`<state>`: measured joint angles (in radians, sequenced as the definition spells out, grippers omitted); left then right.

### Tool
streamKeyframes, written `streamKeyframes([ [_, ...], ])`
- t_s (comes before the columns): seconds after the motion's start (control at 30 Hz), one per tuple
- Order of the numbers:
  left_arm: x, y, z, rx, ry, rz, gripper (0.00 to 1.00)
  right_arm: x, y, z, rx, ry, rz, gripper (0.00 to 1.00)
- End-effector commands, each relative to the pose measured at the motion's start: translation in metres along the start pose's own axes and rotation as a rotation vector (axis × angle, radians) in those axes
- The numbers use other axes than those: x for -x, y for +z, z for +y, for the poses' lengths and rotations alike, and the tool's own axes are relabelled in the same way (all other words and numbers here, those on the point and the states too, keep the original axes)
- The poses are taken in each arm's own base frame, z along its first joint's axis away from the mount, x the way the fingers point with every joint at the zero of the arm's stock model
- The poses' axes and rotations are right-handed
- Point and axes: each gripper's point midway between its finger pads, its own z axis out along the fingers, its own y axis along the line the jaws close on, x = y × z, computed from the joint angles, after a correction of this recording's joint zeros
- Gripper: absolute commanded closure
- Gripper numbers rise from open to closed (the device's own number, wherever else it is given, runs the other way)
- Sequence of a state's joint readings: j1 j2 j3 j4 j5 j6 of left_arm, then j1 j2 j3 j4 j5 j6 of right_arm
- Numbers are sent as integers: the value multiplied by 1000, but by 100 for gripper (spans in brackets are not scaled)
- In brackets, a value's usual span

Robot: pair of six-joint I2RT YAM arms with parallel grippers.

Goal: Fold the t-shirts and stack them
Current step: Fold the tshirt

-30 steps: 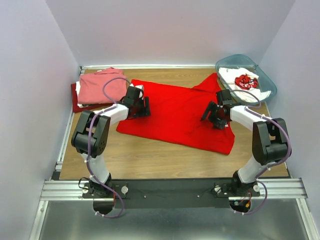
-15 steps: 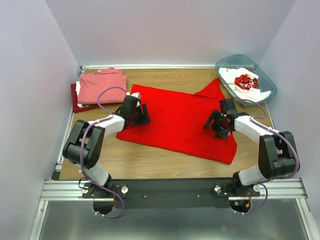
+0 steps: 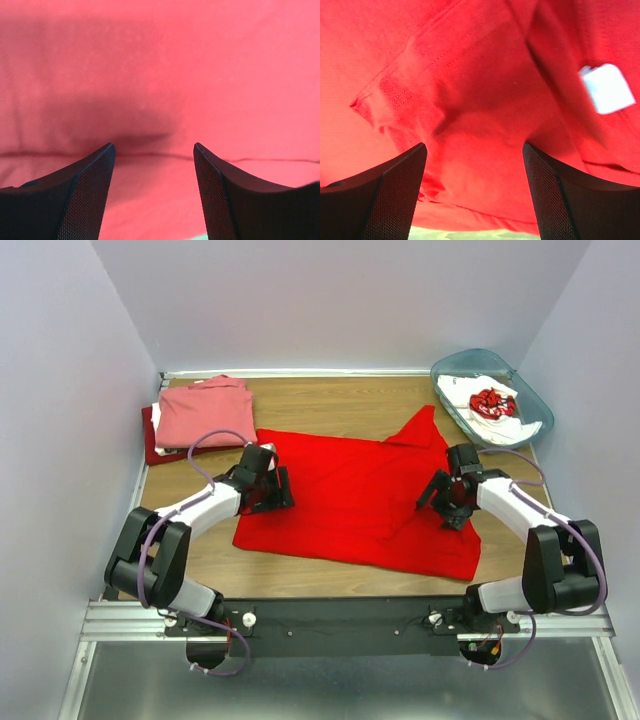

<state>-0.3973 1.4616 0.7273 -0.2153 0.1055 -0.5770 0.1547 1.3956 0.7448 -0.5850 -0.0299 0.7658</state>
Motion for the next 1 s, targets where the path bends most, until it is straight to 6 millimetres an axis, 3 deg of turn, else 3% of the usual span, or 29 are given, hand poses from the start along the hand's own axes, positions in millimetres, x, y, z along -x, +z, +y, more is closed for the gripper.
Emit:
streamKeyframes([
  [0.0, 26, -15, -11, 23, 25, -26, 28, 28, -23, -5, -44, 7, -80, 16],
  [0.03, 35, -15, -12, 31, 35, -42, 28, 40, -30, 1, -27, 9, -109, 16],
  [0.07, 50, -12, -18, 32, 51, -61, 27, 51, -33, -2, -31, 27, -128, 16],
  [0.17, 71, -3, -22, 52, 75, -86, 27, 73, -39, -7, -40, 19, -164, 16],
  [0.3, 101, 20, -30, 43, 91, -114, 27, 107, -47, -15, -60, 29, -222, 24],
  [0.4, 118, 35, -34, 40, 104, -125, 27, 121, -40, -26, -110, 34, -230, 33],
  [0.57, 142, 47, -40, 18, 118, -162, 27, 139, -25, -34, -137, 41, -252, 38],
  [0.7, 146, 60, -33, 25, 112, -161, 27, 144, -12, -35, -138, 54, -241, 41],
  [0.97, 129, 81, -12, 40, 109, -107, 27, 140, 16, -40, -147, 61, -213, 47],
])
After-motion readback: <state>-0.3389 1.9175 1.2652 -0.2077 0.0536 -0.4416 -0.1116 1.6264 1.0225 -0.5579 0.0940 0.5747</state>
